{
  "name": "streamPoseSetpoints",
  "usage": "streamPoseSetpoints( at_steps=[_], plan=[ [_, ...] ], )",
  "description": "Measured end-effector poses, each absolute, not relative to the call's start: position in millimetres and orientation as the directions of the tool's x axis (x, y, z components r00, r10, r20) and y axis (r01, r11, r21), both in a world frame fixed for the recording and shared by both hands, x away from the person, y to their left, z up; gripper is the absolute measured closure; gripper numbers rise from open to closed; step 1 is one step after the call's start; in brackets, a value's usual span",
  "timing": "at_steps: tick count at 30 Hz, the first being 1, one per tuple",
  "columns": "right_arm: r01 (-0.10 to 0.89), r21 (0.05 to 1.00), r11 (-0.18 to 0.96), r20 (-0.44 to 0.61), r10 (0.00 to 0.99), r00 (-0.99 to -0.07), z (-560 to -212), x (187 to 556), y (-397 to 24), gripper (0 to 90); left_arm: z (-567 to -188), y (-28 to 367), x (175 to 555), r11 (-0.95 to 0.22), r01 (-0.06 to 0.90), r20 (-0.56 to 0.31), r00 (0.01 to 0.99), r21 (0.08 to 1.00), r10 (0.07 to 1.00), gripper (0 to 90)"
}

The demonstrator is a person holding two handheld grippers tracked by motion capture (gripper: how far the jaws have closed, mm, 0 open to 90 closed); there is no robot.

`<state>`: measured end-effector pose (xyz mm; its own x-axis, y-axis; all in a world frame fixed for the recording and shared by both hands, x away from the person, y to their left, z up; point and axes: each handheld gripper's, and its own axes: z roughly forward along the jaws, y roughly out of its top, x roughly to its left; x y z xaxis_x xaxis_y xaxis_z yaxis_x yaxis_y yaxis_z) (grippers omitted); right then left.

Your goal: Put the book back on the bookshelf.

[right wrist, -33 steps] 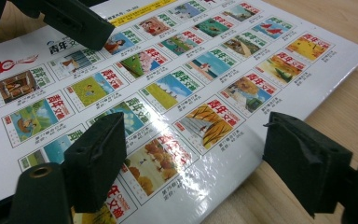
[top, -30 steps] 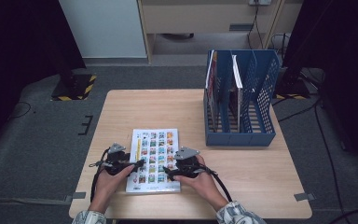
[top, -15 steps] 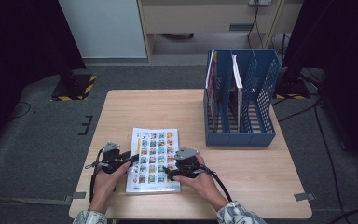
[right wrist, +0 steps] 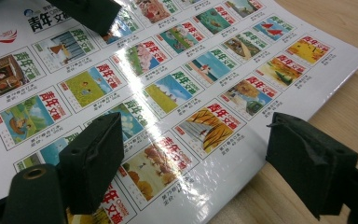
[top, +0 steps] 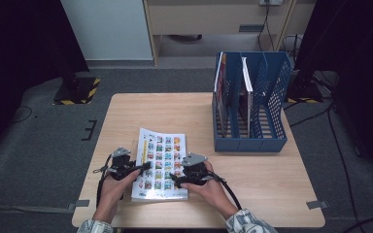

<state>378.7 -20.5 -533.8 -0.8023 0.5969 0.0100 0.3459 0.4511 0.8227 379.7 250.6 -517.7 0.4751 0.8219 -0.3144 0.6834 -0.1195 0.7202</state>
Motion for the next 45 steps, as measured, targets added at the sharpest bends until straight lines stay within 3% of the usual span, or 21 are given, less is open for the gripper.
streamPoseSetpoints(
  at_steps=[2, 7, 11, 17, 25, 39, 45],
  plan=[
    [0.344, 0.823, 0.452, 0.008, 0.596, -0.803, -534, 379, -21, 19.0, -521, 244, 382, -0.126, 0.684, -0.303, 0.472, 0.718, 0.828, 59.0],
    [0.349, 0.821, 0.452, 0.01, 0.601, -0.799, -534, 379, -21, 17.3, -516, 237, 378, -0.121, 0.651, -0.261, 0.458, 0.749, 0.85, 73.1],
    [0.476, 0.788, 0.392, 0.13, 0.649, -0.75, -536, 384, -23, 14.6, -512, 233, 374, -0.13, 0.623, -0.233, 0.466, 0.771, 0.853, 79.1],
    [0.551, 0.753, 0.359, 0.226, 0.645, -0.73, -538, 390, -28, 13.9, -502, 227, 368, -0.151, 0.567, -0.184, 0.489, 0.81, 0.853, 82.1],
    [0.535, 0.753, 0.385, 0.234, 0.603, -0.763, -538, 393, -34, 13.5, -485, 218, 359, -0.24, 0.47, -0.07, 0.551, 0.849, 0.832, 83.4],
    [0.575, 0.744, 0.339, 0.359, 0.523, -0.773, -539, 397, -36, 13.1, -468, 228, 346, -0.14, 0.452, -0.16, 0.564, 0.881, 0.81, 83.4],
    [0.569, 0.745, 0.347, 0.357, 0.513, -0.781, -540, 396, -34, 12.3, -473, 233, 351, -0.149, 0.47, -0.167, 0.565, 0.87, 0.808, 82.6]
  ],
)
